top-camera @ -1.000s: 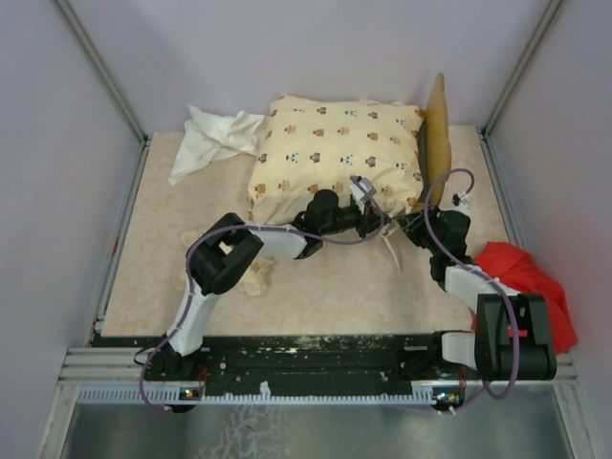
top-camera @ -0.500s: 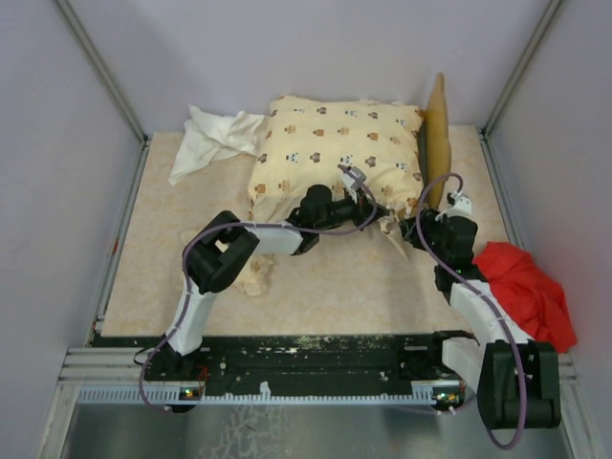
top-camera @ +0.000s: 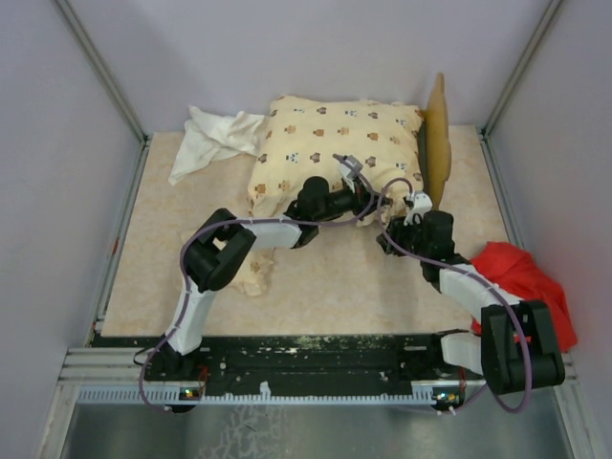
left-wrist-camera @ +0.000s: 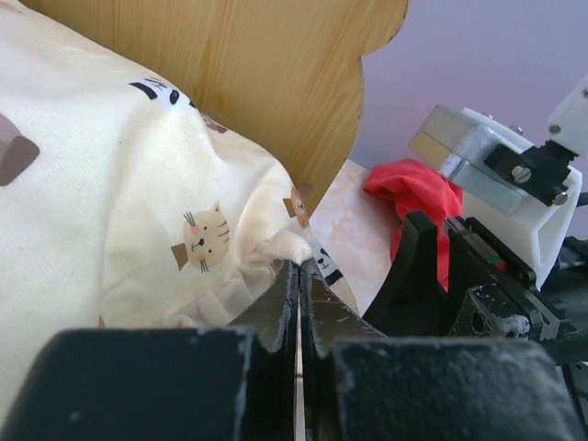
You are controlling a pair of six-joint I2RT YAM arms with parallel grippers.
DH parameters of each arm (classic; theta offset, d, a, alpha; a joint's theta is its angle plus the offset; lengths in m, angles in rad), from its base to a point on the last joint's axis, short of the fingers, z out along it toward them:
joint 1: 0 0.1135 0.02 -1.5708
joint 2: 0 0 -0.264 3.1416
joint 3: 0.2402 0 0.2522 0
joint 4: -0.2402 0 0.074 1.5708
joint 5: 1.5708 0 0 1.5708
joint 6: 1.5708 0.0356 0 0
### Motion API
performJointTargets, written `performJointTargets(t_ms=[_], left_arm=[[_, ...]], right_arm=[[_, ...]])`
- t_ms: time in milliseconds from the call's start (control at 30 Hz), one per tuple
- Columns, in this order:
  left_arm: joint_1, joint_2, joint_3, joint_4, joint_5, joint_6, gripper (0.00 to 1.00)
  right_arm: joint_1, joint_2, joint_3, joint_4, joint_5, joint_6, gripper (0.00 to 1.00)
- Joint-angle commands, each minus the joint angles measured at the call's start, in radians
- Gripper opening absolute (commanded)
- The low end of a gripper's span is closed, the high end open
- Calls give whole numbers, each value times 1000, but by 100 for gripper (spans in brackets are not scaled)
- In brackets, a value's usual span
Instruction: Set up the pet bed
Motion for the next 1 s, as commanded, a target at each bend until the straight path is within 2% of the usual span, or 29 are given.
performJointTargets(t_ms=[0, 167, 200, 267, 300, 400, 500, 600, 733, 967], left_arm=[[1, -17, 38, 15, 10, -11, 0], [1, -11, 56, 8, 4, -19, 0], [1, -9, 59, 8, 4, -23, 0], [1, -11, 62, 8, -3, -29, 0], [1, -12, 64, 5, -11, -32, 0], [1, -24, 84, -18, -77, -32, 0], [0, -12, 117, 35, -110, -58, 0], [-5, 4, 172, 38, -126, -62, 0], [-5, -5, 202, 27, -153, -27, 0], [-8, -28, 223, 66, -143, 7, 0]], right_arm=[[9, 22, 71, 70, 37, -47, 44], [9, 61, 101, 53, 97, -22, 40], [9, 62, 99, 57, 114, -10, 33], [9, 51, 93, 44, 142, 34, 5], [6, 40, 75, 43, 163, 67, 0], [-38, 10, 6, 111, 186, 199, 0], [-107, 22, -42, 189, 180, 323, 0], [-132, 37, -56, 211, 293, 375, 0], [-157, 44, -81, 287, 369, 435, 0], [-176, 149, -62, 303, 443, 526, 0]])
